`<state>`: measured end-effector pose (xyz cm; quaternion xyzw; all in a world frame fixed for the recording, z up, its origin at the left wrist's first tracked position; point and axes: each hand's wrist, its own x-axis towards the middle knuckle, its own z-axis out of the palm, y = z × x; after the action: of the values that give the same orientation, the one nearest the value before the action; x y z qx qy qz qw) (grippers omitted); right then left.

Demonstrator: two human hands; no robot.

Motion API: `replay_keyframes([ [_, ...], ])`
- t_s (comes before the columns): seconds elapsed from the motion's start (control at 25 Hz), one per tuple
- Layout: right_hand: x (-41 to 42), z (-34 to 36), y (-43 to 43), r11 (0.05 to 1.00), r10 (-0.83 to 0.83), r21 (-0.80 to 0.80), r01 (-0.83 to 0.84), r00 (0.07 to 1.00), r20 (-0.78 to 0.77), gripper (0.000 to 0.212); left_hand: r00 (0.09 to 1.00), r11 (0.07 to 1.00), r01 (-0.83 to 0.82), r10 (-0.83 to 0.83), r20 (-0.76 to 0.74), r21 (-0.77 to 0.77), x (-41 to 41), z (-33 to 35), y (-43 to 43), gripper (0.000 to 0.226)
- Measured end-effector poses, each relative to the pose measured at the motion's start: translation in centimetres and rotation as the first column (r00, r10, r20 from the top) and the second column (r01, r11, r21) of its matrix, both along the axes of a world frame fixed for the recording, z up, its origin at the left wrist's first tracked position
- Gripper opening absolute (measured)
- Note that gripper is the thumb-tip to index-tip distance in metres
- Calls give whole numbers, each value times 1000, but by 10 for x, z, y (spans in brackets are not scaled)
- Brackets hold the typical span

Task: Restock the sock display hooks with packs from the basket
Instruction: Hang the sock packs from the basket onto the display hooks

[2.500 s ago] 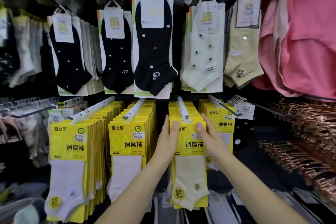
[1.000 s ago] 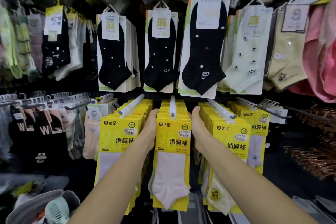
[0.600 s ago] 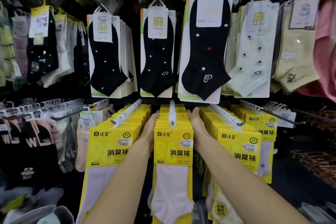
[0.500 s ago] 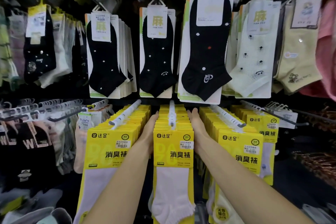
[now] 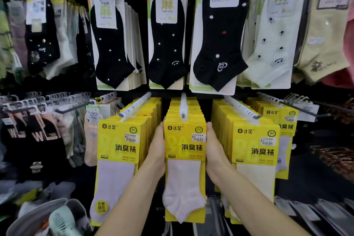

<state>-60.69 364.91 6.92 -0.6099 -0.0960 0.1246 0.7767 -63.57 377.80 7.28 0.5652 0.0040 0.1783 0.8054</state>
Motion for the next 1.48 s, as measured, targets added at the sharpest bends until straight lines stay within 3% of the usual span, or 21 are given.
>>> replay_keyframes([
  [0.24, -24, -13, 0, 999, -40, 9, 40, 998, 43, 57, 993, 994, -106, 106, -42, -2, -15, -15, -7, 49],
  [0.36, -35, -29, 3, 997, -74, -25, 75, 996, 47, 50, 991, 997, -67, 63, -115, -31, -24, -28, -15, 58],
  [0.48, -42, -25, 0, 994, -92, -51, 96, 993, 77, 45, 981, 994, -110, 106, -162, -20, -36, -21, -17, 52],
  [0.6, -60, -26, -14, 981, -145, -93, 170, 963, 226, 46, 987, 990, -126, 131, -92, 67, -63, -19, -20, 37],
  [0.72, -86, -32, -24, 970, -233, 27, 243, 884, 406, 39, 995, 983, -96, 97, -1, 159, -103, -19, -17, 30],
  [0.8, -100, -27, -20, 977, -201, 34, 210, 860, 470, 38, 993, 968, -111, 98, 65, 227, -121, -13, -5, 26],
  [0.88, -109, -22, -2, 992, -73, -56, 112, 882, 465, 40, 966, 927, -244, 205, 160, 284, -131, -7, 13, 28],
  [1.0, -115, -15, 36, 979, 90, -202, -17, 929, 359, 51, 815, 810, -547, 458, 355, 212, -129, 2, 46, 30],
  [1.08, -110, -8, 60, 963, 115, -267, -34, 949, 295, 60, 780, 783, -607, 555, 290, 135, -114, 1, 76, 26],
  [1.2, -95, -4, 87, 939, 113, -343, -36, 972, 206, 69, 902, 900, -431, 429, 39, 67, -86, -2, 106, 27],
  [1.36, -89, -12, 116, 962, 98, -268, -49, 980, 175, 58, 967, 964, -253, 250, 46, 79, -72, -10, 108, 46],
  [1.48, -87, -15, 118, 972, 100, -225, -63, 982, 159, 59, 975, 971, -221, 217, 44, 94, -71, -10, 113, 40],
])
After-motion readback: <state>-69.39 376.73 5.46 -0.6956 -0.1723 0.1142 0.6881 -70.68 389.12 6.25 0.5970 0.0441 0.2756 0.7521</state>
